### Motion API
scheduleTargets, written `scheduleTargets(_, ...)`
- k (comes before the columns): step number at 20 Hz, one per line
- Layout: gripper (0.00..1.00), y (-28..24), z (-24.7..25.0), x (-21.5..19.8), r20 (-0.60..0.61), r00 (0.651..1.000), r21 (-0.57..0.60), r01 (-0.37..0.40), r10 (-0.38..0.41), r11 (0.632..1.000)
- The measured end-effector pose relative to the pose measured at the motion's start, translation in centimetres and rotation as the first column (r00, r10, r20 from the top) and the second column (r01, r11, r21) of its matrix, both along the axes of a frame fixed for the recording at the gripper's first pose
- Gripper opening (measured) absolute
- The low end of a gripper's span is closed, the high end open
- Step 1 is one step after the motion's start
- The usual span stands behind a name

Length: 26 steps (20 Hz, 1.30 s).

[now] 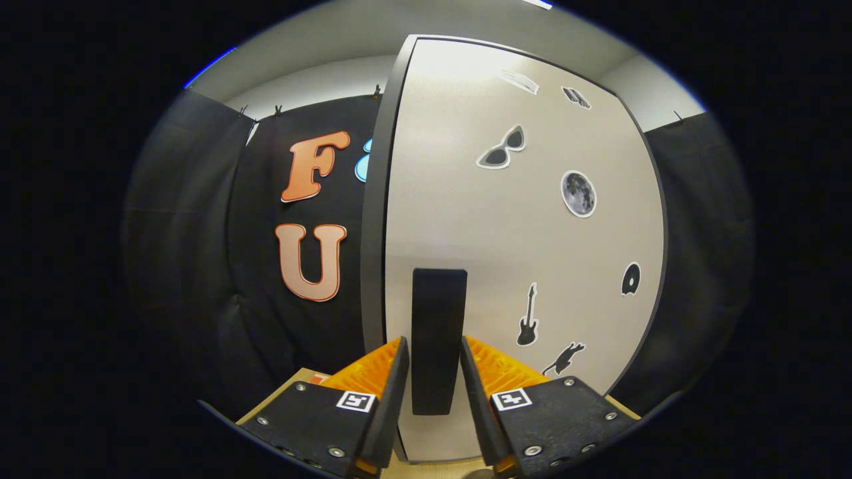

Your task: Open the shoe cabinet door, grab the shoes and put them into the shoe cabinet, then close the shoe cabinet door.

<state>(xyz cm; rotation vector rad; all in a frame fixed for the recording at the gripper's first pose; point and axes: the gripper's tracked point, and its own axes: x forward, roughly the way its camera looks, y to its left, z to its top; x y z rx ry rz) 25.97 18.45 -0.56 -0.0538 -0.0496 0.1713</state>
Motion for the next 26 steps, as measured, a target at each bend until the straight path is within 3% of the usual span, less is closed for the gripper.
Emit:
scheduleTargets(2,0.38,0.0,0.0,0.0,-0.007,1.0,0.013,0.0,0.0,1.0)
scheduleTargets(10,0.26,-0.8,-0.1,-2.4,-0.039,0.998,0.08,-0.036,0.039,0.996)
scheduleTargets(13,0.25,-2.0,0.1,-4.1,-0.028,1.0,0.043,-0.009,0.01,0.999)
scheduleTargets(17,0.23,-3.6,0.4,-6.8,-0.047,0.999,0.11,0.013,-0.007,0.994)
scheduleTargets(26,0.22,-7.4,0.0,-9.3,-0.048,0.997,0.117,0.059,-0.053,0.991)
